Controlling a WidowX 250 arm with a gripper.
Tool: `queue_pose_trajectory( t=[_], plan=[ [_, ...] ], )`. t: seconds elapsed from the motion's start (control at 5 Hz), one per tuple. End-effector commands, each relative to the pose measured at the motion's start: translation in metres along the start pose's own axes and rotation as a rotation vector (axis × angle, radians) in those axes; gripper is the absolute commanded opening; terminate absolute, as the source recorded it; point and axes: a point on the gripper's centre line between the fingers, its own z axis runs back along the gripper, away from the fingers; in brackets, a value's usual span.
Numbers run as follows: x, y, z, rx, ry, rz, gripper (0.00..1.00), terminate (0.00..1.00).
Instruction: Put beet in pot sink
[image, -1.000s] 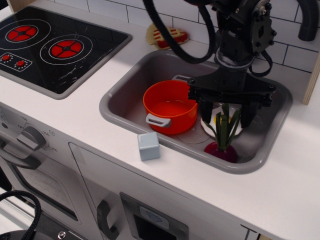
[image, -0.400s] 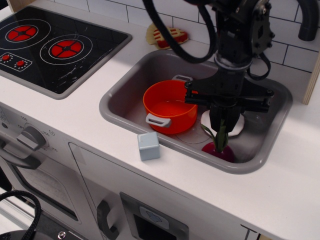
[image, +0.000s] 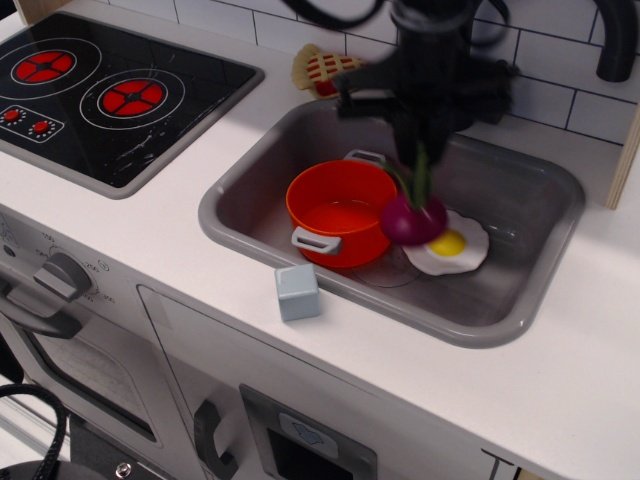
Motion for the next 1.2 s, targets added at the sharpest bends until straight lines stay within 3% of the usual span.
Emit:
queue_pose_trajectory(
  t=[0.0,0.2,0.4,0.6,0.8,1.0],
  plan=[
    [0.056,0.045,0.013,0.079,-0.055,0.085,0.00,0.00],
    [0.052,0.052,0.006,0.067,0.004,0.038,0.00,0.00],
    [0.043,0.048,-0.005,0.087,-0.010,0.029,0.00,0.00],
    [0.042,0.038,-0.010,0.070,0.001,0.063,0.00,0.00],
    [0.045,0.034,-0.009,0.078,0.009,0.098,1.00,0.00],
    [0.042,0.035,-0.007,0.099,0.036,0.078,1.00,0.00]
  ],
)
